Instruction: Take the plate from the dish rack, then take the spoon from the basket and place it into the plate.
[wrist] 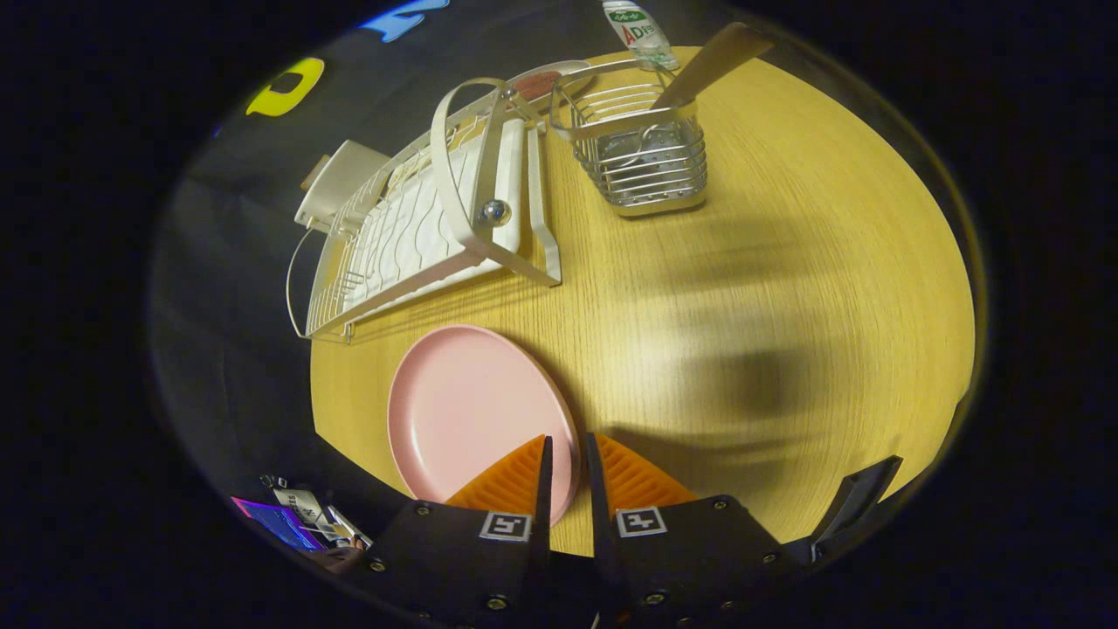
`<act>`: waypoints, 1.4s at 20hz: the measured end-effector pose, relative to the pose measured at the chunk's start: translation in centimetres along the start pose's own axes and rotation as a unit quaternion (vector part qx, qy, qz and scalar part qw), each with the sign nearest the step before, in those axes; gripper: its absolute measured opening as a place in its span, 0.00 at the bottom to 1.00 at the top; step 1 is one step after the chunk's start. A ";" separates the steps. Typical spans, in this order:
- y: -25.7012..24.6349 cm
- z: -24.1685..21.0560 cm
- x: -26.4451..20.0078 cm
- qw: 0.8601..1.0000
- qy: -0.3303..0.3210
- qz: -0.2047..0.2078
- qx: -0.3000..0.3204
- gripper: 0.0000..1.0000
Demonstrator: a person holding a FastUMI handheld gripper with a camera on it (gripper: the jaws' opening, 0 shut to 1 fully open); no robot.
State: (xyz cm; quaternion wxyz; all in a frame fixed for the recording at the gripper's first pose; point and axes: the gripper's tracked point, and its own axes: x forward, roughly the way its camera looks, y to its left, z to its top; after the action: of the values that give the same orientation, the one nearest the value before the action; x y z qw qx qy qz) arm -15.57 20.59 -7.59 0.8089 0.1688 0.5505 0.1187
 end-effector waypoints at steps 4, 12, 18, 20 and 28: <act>-0.7 4.3 -3.7 0.987 -0.155 -0.010 -0.051 0.24; -4.1 8.4 -7.6 0.930 -0.337 -0.042 -0.141 0.23; -6.5 13.2 -8.4 0.882 -0.439 -0.072 -0.155 0.23; -5.8 14.5 -8.2 0.875 -0.452 -0.055 -0.164 0.24; -4.3 18.2 -7.4 0.861 -0.478 -0.036 -0.170 0.33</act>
State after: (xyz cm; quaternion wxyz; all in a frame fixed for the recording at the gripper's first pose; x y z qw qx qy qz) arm -1.34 11.27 3.14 0.9926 0.0447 0.0739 0.0855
